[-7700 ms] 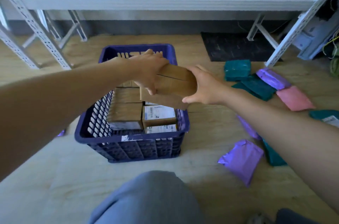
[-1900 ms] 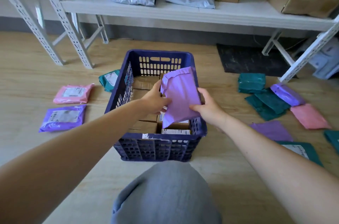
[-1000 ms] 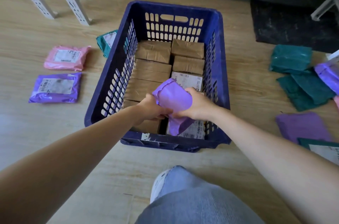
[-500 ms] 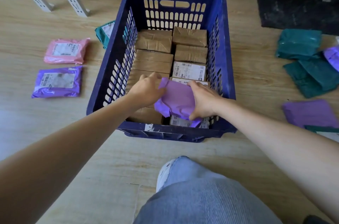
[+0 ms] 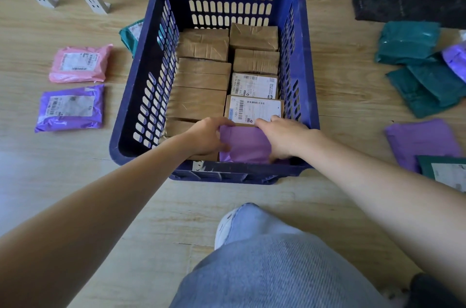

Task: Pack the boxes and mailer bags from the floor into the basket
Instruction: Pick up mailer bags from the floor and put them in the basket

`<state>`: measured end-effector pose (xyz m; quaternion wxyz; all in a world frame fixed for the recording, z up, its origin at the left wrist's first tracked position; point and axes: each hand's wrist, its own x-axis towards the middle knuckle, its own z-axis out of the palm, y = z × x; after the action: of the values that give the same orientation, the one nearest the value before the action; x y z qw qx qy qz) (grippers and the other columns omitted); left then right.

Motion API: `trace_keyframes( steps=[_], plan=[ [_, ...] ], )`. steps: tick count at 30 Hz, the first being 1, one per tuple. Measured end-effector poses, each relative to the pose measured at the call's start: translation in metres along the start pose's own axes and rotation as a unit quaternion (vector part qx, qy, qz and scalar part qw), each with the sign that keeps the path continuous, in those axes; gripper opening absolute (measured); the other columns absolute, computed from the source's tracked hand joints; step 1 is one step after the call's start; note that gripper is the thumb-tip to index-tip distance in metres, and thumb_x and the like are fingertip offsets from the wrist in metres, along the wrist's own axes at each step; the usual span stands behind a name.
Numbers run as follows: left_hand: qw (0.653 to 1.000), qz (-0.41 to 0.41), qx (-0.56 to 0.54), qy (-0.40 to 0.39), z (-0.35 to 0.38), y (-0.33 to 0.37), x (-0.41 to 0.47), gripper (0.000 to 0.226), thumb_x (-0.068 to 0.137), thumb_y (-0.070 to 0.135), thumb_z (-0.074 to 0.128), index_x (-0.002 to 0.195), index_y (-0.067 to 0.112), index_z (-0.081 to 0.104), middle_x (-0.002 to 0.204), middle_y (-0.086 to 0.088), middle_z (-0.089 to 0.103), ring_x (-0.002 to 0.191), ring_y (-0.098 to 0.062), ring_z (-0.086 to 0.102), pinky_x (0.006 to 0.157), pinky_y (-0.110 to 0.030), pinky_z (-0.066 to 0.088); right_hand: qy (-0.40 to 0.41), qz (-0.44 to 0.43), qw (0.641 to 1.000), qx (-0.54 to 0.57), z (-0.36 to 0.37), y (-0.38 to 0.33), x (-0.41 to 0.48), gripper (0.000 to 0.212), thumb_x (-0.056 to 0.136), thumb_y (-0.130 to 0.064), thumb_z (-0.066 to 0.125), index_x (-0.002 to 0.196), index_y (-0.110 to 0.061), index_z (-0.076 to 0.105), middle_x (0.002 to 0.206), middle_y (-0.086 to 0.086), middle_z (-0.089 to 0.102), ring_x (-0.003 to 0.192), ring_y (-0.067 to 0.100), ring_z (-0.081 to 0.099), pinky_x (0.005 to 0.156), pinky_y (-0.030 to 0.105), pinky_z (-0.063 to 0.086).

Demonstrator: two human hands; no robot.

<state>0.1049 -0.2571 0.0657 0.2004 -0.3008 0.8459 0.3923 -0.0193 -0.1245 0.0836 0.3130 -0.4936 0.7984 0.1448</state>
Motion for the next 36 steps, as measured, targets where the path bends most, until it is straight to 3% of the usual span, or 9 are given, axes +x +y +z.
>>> trace_keyframes(
  steps=[4, 9, 14, 16, 19, 25, 27, 31, 36],
  plan=[
    [1.0, 0.002, 0.023, -0.007, -0.001, 0.004, 0.003, 0.062, 0.082, 0.015, 0.07, 0.138, 0.023, 0.046, 0.134, -0.004, 0.052, 0.12, -0.021, 0.05, 0.086, -0.018, 0.033, 0.016, -0.003, 0.998, -0.053, 0.005, 0.001, 0.003, 0.077, 0.078, -0.039, 0.074, 0.14, -0.018, 0.032, 0.128, 0.011, 0.052, 0.12, 0.031, 0.048, 0.097, 0.044, 0.035],
    [0.997, -0.001, 0.059, -0.041, 0.001, 0.008, 0.004, 0.064, 0.085, 0.015, 0.066, 0.143, 0.023, 0.039, 0.139, -0.003, 0.05, 0.122, -0.021, 0.049, 0.089, -0.02, 0.035, -0.008, 0.013, 0.992, -0.122, 0.01, 0.002, 0.005, 0.095, 0.088, -0.047, 0.061, 0.152, -0.013, -0.001, 0.148, 0.01, 0.037, 0.137, 0.028, 0.031, 0.11, 0.045, 0.022],
    [0.995, -0.013, 0.075, 0.067, -0.01, 0.017, 0.001, 0.05, 0.087, 0.015, 0.062, 0.135, 0.023, 0.05, 0.124, -0.009, 0.062, 0.107, -0.023, 0.06, 0.085, -0.026, 0.045, 0.158, -0.02, 0.977, -0.139, 0.009, 0.009, -0.01, 0.078, 0.091, -0.022, 0.056, 0.152, -0.015, 0.008, 0.152, 0.008, 0.026, 0.142, 0.024, 0.021, 0.117, 0.042, 0.014],
    [0.993, -0.006, 0.069, 0.094, -0.015, 0.03, -0.004, 0.048, 0.087, 0.014, 0.06, 0.133, 0.025, 0.051, 0.122, -0.008, 0.061, 0.096, -0.023, 0.061, 0.075, -0.025, 0.047, 0.221, -0.024, 0.971, -0.084, 0.005, 0.017, -0.027, 0.078, 0.091, -0.017, 0.054, 0.152, -0.019, 0.005, 0.157, 0.009, 0.017, 0.145, 0.024, 0.014, 0.118, 0.04, 0.012],
    [0.99, 0.038, 0.065, 0.121, -0.018, 0.062, -0.012, 0.046, 0.089, 0.015, 0.058, 0.133, 0.024, 0.05, 0.125, -0.006, 0.058, 0.097, -0.024, 0.061, 0.074, -0.027, 0.047, 0.291, -0.01, 0.957, 0.014, 0.0, 0.037, -0.058, 0.078, 0.094, -0.022, 0.051, 0.152, -0.024, -0.001, 0.159, 0.008, 0.011, 0.145, 0.023, 0.013, 0.114, 0.037, 0.017],
    [0.976, 0.162, 0.04, 0.142, 0.003, 0.139, -0.024, 0.041, 0.091, 0.013, 0.054, 0.13, 0.024, 0.053, 0.121, -0.001, 0.057, 0.094, -0.021, 0.063, 0.069, -0.024, 0.045, 0.329, 0.097, 0.928, 0.147, 0.015, 0.093, -0.11, 0.084, 0.093, -0.026, 0.053, 0.152, -0.028, -0.006, 0.159, 0.009, 0.013, 0.143, 0.028, 0.023, 0.112, 0.043, 0.027],
    [0.972, 0.195, 0.045, 0.123, 0.018, 0.165, -0.024, 0.042, 0.09, 0.011, 0.054, 0.131, 0.022, 0.053, 0.12, -0.002, 0.058, 0.096, -0.02, 0.061, 0.069, -0.022, 0.046, 0.339, 0.136, 0.912, 0.187, 0.028, 0.115, -0.122, 0.084, 0.093, -0.027, 0.054, 0.152, -0.025, -0.004, 0.158, 0.01, 0.015, 0.143, 0.028, 0.023, 0.111, 0.043, 0.029],
    [0.971, 0.229, 0.051, 0.05, 0.058, 0.212, -0.013, 0.043, 0.087, 0.007, 0.057, 0.129, 0.017, 0.053, 0.12, -0.007, 0.058, 0.096, -0.023, 0.06, 0.089, -0.029, 0.048, 0.35, 0.22, 0.868, 0.277, 0.059, 0.164, -0.144, 0.082, 0.092, -0.027, 0.057, 0.152, -0.019, 0.001, 0.155, 0.012, 0.018, 0.14, 0.03, 0.026, 0.107, 0.043, 0.031],
    [0.972, 0.224, 0.05, -0.038, 0.116, 0.262, 0.02, 0.046, 0.09, 0.014, 0.059, 0.133, 0.023, 0.048, 0.117, 0.0, 0.051, 0.094, -0.017, 0.058, 0.079, -0.027, 0.046, 0.357, 0.277, 0.825, 0.339, 0.11, 0.228, -0.172, 0.082, 0.089, -0.023, 0.061, 0.152, -0.015, 0.008, 0.146, 0.017, 0.029, 0.133, 0.035, 0.033, 0.103, 0.045, 0.036]
  ],
)
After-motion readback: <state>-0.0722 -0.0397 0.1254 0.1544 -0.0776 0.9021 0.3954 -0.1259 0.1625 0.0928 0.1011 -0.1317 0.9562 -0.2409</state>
